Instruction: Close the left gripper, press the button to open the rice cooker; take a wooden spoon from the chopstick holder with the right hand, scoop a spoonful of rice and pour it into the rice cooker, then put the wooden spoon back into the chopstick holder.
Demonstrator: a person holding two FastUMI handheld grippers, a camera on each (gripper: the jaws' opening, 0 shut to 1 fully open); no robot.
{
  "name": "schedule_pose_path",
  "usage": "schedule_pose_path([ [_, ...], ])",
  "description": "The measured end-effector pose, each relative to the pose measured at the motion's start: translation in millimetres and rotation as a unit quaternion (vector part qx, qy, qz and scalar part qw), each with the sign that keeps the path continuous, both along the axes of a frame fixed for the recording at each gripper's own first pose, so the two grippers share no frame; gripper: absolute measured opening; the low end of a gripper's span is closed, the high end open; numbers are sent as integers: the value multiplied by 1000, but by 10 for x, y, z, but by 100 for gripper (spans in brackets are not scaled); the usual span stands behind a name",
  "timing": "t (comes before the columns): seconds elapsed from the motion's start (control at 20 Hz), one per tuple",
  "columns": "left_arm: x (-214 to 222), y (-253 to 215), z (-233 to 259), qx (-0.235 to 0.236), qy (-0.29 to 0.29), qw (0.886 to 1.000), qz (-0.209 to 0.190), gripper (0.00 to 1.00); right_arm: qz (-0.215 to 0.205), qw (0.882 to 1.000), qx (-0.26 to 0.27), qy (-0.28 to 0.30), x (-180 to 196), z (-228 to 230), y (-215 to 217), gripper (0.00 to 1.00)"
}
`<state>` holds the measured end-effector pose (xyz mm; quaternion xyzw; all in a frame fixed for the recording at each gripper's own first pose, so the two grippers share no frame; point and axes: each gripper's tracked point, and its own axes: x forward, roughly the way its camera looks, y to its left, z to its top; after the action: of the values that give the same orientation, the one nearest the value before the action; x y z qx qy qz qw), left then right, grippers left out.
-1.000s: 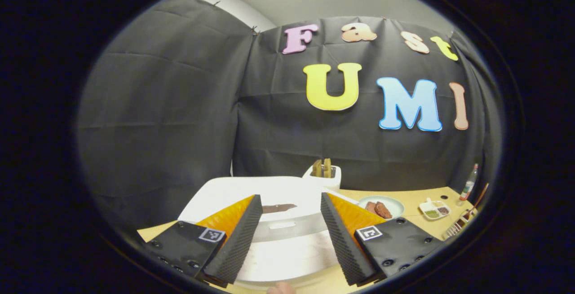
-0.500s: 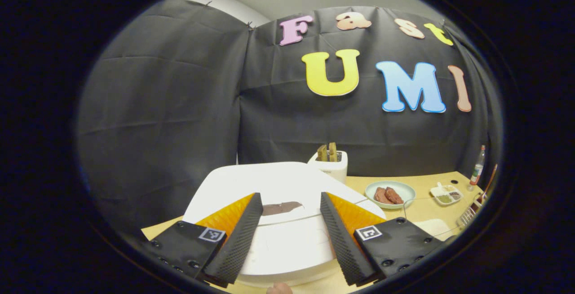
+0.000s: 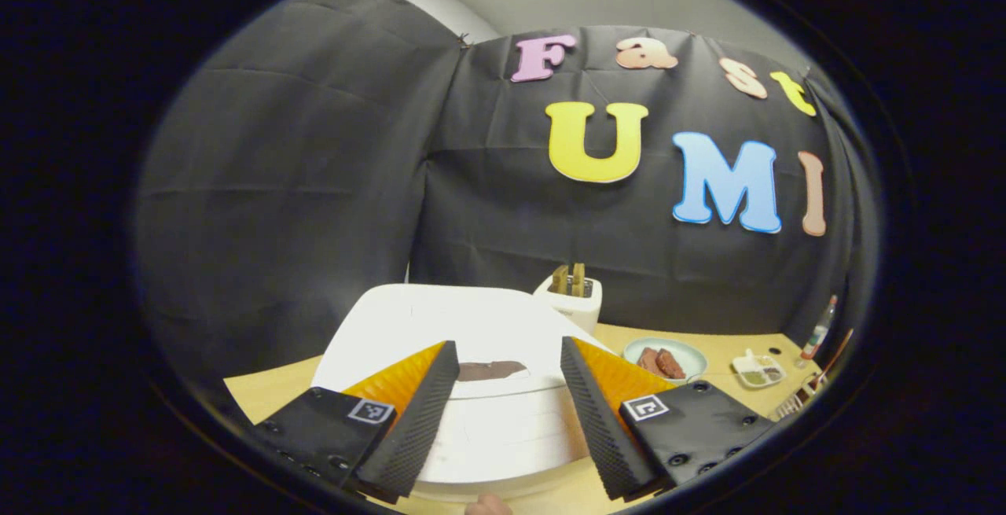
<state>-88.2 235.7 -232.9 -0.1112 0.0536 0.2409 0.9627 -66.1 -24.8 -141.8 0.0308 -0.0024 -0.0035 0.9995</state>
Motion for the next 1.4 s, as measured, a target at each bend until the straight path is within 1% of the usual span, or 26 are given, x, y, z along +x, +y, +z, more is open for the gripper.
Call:
schedule_pose_path([
  [0.1, 31, -43, 64, -29, -17, 999, -6, 90, 2, 1000, 6, 0, 25, 8, -2, 96],
  [0.2, 59, -89, 123, -38, -23, 999, -15, 94, 1, 1000, 2, -3, 60, 58, 2, 96],
  [0.4, 88, -135, 513, -2, -38, 999, -26, 94, 6, 1000, 0, -4, 139, 119, 35, 96],
  [0.55, 161, -320, 1044, 33, -62, 996, -48, 94, 14, 1000, -10, -5, 237, 253, 104, 96],
  [0.6, 202, -414, 1236, 45, -68, 995, -59, 94, 20, 1000, -13, -5, 274, 306, 137, 96],
  [0.7, 298, -766, 1593, 51, -80, 991, -99, 95, 34, 999, -9, -6, 340, 481, 227, 96],
  [0.75, 339, -892, 1780, 64, -85, 988, -110, 96, 36, 999, -8, -7, 376, 574, 259, 96],
  [0.85, 407, -1117, 2151, 111, -92, 981, -127, 96, 33, 999, -18, -8, 452, 783, 278, 96],
  [0.9, 465, -1277, 2308, 117, -98, 977, -148, 96, 36, 999, -22, -10, 506, 894, 309, 96],
  [1.0, 613, -1520, 2551, 94, -98, 973, -186, 99, 36, 999, -20, -4, 613, 1069, 344, 96],
  [1.05, 685, -1517, 2695, 90, -100, 974, -184, 94, 38, 999, -16, -3, 648, 1169, 374, 96],
  [1.1, 751, -1469, 2846, 98, -103, 975, -173, 90, 40, 999, -15, -2, 678, 1260, 398, 96],
  [1.15, 810, -1426, 2977, 107, -104, 975, -165, 90, 38, 999, -18, -3, 694, 1341, 405, 100],
  [1.2, 845, -1437, 3049, 109, -104, 975, -164, 91, 35, 999, -23, -6, 713, 1417, 392, 96],
  [1.25, 861, -1495, 3058, 110, -99, 975, -166, 91, 32, 999, -24, -8, 717, 1474, 385, 96],
  [1.3, 865, -1540, 3037, 114, -94, 975, -169, 96, 34, 999, -22, -9, 717, 1505, 388, 96],
  [1.35, 872, -1568, 2967, 121, -89, 974, -169, 97, 35, 999, -15, -10, 706, 1525, 393, 96],
  [1.4, 885, -1598, 2874, 129, -84, 973, -170, 100, 36, 999, -11, -10, 692, 1535, 400, 96],
])
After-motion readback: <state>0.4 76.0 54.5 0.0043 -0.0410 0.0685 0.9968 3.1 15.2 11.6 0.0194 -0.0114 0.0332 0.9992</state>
